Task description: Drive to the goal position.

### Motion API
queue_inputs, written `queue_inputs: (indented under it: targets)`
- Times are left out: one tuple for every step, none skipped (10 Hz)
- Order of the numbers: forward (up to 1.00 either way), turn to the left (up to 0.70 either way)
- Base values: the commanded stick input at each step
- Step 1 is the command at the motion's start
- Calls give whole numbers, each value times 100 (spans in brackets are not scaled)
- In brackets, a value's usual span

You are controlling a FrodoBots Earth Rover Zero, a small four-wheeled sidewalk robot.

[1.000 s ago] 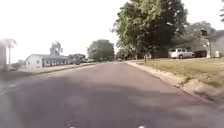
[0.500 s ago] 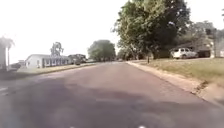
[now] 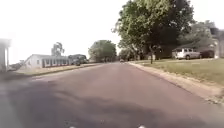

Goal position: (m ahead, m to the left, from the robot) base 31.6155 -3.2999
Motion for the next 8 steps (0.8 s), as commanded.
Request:
queue_inputs:
  targets:
    - [100, 0]
    - [100, 0]
    - [100, 0]
    - [100, 0]
    - [100, 0]
    - [100, 0]
    - [100, 0]
    - [100, 0]
